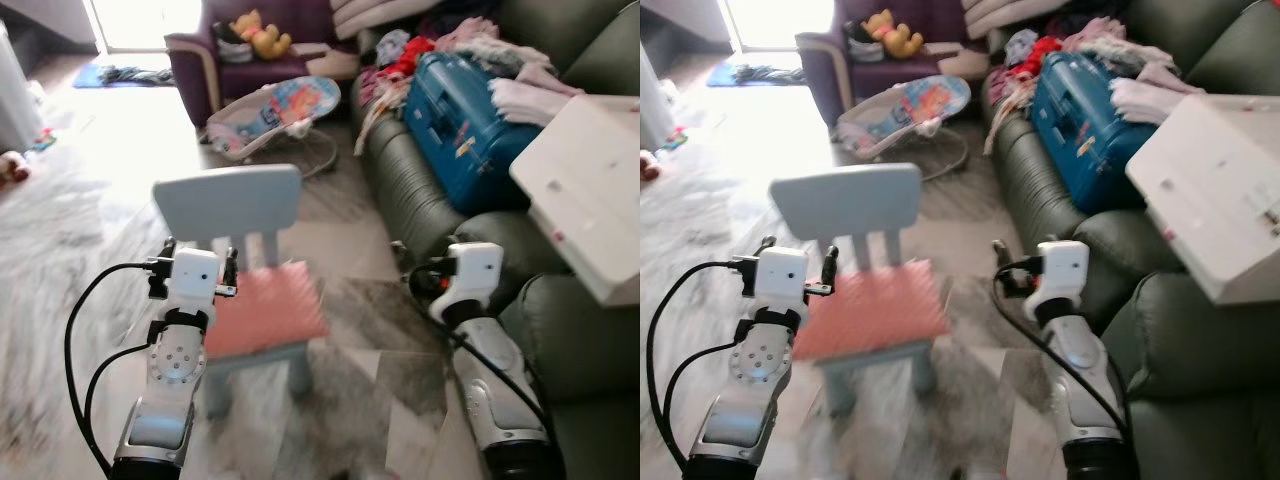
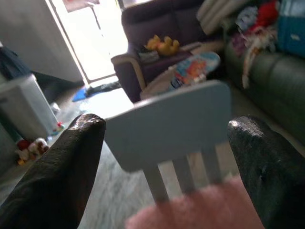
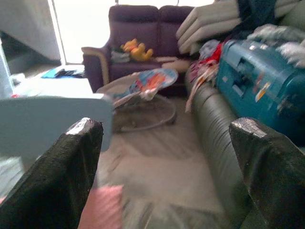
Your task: Move the pillow to the sofa
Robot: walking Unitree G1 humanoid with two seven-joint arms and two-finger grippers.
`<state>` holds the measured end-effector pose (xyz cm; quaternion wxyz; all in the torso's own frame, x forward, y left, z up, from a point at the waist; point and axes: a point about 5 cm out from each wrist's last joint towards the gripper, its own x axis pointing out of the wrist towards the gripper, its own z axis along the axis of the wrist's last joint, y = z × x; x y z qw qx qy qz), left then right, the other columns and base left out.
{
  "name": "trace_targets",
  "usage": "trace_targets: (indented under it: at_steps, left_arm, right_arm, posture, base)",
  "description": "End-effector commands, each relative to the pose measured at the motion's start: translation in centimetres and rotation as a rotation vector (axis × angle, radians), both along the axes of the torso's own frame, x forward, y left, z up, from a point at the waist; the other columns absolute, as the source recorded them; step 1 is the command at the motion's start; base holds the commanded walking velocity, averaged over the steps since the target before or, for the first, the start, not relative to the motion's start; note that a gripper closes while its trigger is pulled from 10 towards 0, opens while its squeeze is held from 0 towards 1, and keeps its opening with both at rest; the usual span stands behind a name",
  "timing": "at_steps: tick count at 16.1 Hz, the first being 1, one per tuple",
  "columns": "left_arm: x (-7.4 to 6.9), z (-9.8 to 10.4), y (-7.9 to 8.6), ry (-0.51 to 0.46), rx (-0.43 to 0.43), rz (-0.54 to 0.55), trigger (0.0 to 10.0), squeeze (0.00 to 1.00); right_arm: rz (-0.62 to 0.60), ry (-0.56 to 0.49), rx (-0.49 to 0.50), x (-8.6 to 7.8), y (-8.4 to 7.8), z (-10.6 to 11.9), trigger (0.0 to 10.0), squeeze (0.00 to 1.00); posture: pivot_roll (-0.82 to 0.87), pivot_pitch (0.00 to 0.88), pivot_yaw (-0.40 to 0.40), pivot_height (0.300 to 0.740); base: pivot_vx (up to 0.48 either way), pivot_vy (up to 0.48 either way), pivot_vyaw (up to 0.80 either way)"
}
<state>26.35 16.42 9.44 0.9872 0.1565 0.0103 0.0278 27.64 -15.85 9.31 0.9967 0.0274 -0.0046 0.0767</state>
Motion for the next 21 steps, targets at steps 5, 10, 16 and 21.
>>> trace_targets:
  at_steps: [5,10,16,21]
  left_arm:
    - [0.2,0.0,1.2,0.007,0.035,0.066,10.0,0.0]
    - [0.0,0.3,0.7,-0.026,0.036,0.045,10.0,0.0]
    - [0.1,0.5,0.3,-0.038,0.024,0.04,10.0,0.0]
    - [0.2,0.5,0.2,-0.039,0.025,0.037,10.0,0.0]
  right_arm:
    - [0.033,-0.016,0.006,0.1,0.8,0.3,10.0,0.0]
    - [0.053,-0.023,-0.006,0.1,0.9,0.3,10.0,0.0]
    - [0.045,-0.024,-0.006,0.1,0.9,0.3,10.0,0.0]
    - [0.034,-0.027,0.001,0.2,0.8,0.4,10.0,0.0]
  posture:
    - [0.02,0.0,-0.063,0.74]
    - [0.02,0.0,-0.067,0.74]
    - [0.02,0.0,-0.065,0.74]
    - [0.02,0.0,-0.064,0.74]
  base:
    - [0.065,0.446,0.0]
    - [0.0,0.096,0.0]
    - [0.0,0.0,0.79]
    - [0.0,0.0,0.26]
